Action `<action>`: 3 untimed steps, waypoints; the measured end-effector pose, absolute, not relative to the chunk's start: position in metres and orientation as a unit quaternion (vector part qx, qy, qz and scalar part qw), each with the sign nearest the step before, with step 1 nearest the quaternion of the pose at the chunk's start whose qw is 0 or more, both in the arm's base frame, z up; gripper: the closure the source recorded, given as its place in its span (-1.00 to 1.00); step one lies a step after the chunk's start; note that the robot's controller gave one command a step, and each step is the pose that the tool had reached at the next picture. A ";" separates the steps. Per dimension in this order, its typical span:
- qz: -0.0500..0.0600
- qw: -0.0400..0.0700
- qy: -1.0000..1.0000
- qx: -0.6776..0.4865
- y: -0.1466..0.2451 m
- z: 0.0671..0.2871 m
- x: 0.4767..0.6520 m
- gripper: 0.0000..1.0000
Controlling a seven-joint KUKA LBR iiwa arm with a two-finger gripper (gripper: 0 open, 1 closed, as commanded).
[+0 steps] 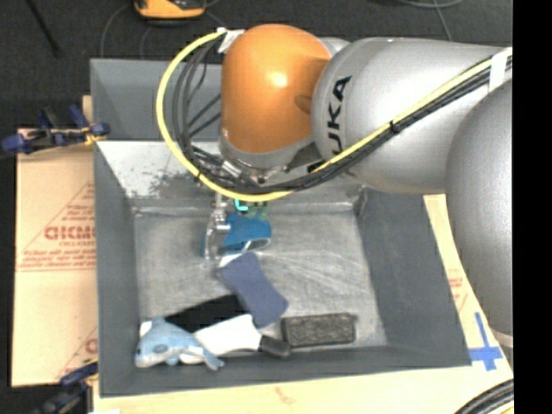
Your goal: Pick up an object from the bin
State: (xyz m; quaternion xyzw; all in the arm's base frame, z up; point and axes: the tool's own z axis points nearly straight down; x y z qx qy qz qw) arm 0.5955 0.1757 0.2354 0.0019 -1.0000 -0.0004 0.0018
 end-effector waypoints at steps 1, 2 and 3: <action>-0.001 -0.001 -1.000 0.000 0.175 0.239 0.596 -1.00; -0.001 -0.005 -1.000 0.027 0.139 0.182 0.609 -1.00; 0.000 -0.004 -0.999 0.046 0.106 0.108 0.630 -1.00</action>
Offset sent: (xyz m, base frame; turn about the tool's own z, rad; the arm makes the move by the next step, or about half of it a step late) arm 0.0303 -0.1023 -0.1654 -0.1368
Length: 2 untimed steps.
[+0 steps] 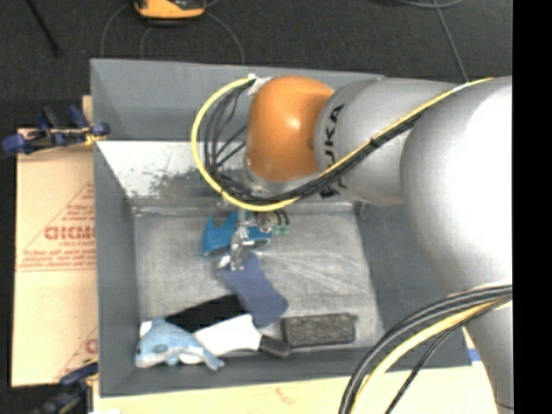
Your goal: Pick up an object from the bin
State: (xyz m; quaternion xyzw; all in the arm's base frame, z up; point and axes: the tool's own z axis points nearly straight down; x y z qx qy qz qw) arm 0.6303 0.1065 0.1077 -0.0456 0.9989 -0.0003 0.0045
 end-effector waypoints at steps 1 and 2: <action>0.002 0.005 0.999 -0.040 0.100 0.085 0.636 -1.00; 0.004 0.003 1.000 -0.017 0.088 0.078 0.640 -1.00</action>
Offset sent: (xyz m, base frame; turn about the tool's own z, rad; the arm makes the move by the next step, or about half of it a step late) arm 0.0079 -0.0246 -0.0377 0.0641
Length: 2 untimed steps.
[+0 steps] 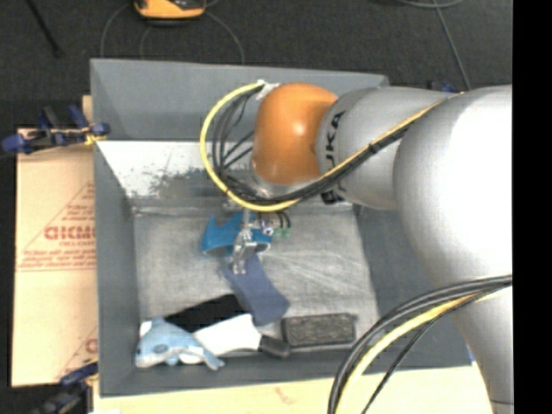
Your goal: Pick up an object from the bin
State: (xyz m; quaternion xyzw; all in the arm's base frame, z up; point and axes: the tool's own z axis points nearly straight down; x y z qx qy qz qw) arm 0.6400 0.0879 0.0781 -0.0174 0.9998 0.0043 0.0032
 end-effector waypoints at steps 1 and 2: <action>0.004 0.005 0.999 -0.035 0.086 0.075 0.642 1.00; 0.004 0.005 0.999 -0.038 0.087 0.076 0.642 1.00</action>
Offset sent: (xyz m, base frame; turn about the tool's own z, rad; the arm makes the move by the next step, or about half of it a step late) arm 0.0000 0.0000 0.0000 0.0000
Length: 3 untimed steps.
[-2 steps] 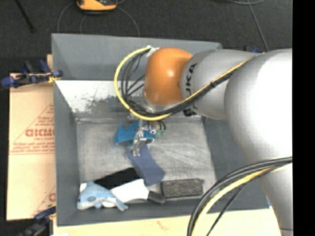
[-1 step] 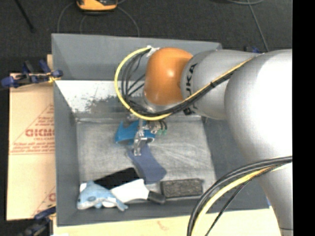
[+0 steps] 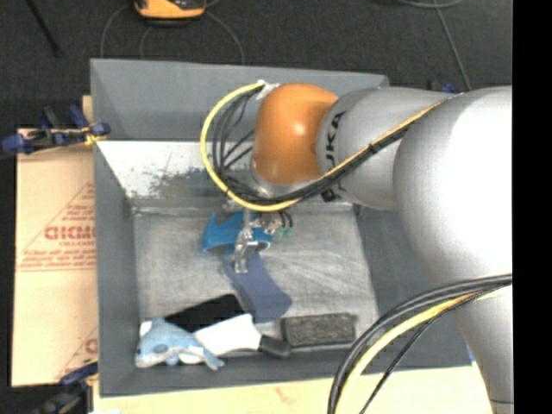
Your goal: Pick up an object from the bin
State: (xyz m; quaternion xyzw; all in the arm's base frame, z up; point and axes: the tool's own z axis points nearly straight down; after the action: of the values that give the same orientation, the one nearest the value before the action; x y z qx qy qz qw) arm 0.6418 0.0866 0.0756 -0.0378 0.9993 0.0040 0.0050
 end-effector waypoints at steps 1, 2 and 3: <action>0.003 0.004 0.999 -0.039 0.087 0.079 0.641 1.00; 0.001 -0.001 0.999 -0.039 0.085 0.095 0.638 1.00; 0.000 0.000 0.999 -0.039 0.084 0.110 0.639 1.00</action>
Offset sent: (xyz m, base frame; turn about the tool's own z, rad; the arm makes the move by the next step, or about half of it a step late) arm 0.0001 0.0002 0.0544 0.0000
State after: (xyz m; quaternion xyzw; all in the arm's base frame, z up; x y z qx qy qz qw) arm 0.6392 0.0843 0.1104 -0.0390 0.9992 0.0001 0.0002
